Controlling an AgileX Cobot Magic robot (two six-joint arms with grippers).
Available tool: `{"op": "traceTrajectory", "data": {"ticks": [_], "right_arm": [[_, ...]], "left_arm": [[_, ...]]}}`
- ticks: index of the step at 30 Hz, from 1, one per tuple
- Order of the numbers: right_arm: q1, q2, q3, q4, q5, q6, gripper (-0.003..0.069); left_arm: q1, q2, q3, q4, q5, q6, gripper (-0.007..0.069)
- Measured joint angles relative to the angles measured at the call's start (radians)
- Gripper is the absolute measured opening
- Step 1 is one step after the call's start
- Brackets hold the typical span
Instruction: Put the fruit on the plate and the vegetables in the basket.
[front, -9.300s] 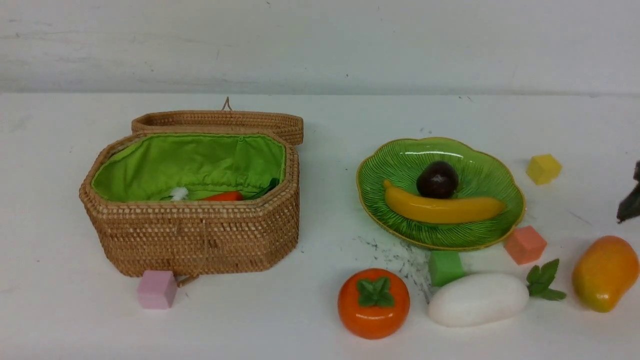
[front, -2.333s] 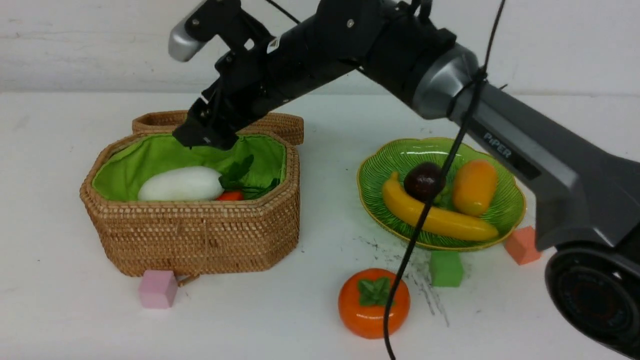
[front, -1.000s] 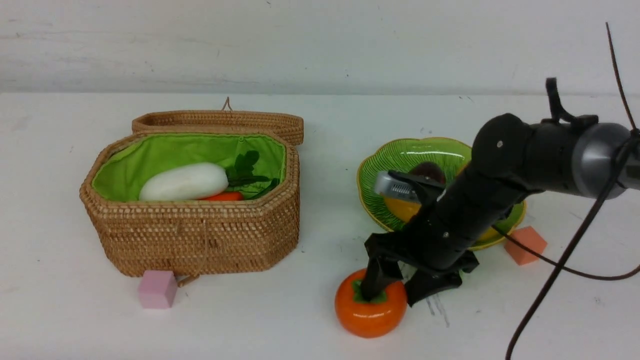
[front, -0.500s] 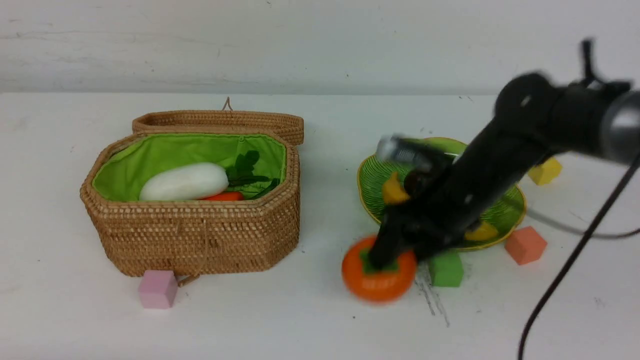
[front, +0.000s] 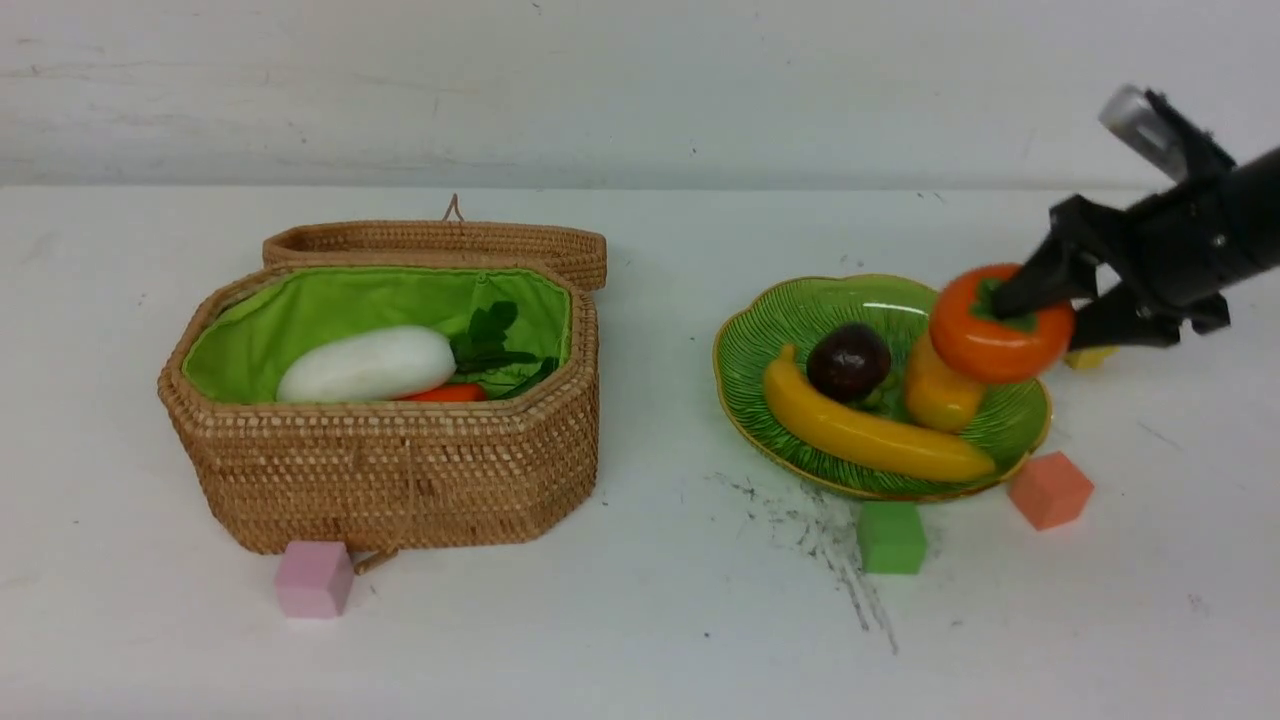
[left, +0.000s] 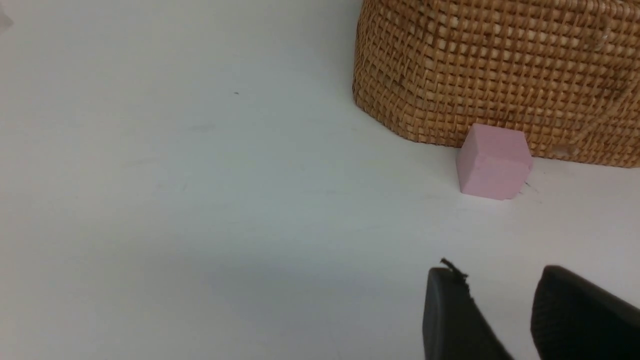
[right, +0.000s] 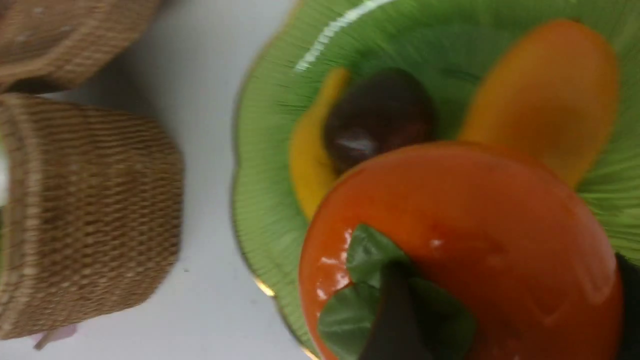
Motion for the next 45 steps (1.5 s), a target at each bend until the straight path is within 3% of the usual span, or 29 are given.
{"op": "traceTrajectory", "data": {"ticks": [20, 23, 26, 30, 41, 45], "right_arm": [[0.022, 0.103, 0.0, -0.04, -0.005, -0.047, 0.0496], [0.022, 0.086, 0.0, -0.045, -0.001, -0.047, 0.0532], [0.022, 0.028, 0.0, -0.049, 0.003, -0.049, 0.0645], [0.022, -0.048, 0.0, -0.053, 0.024, -0.049, 0.0676], [0.022, -0.316, 0.0, -0.113, 0.177, -0.05, 0.054], [0.022, -0.522, 0.065, -0.168, 0.192, -0.03, 0.0447]], "left_arm": [[0.0, 0.0, 0.0, 0.0, 0.0, 0.0, 0.0239], [0.0, 0.0, 0.0, 0.0, 0.0, 0.0, 0.0239], [0.0, 0.0, 0.0, 0.0, 0.0, 0.0, 0.0239], [0.0, 0.0, 0.0, 0.0, 0.0, 0.0, 0.0239], [0.0, 0.0, 0.0, 0.001, 0.0, 0.0, 0.0239], [0.0, 0.0, 0.0, 0.001, 0.0, 0.0, 0.0239]]}}
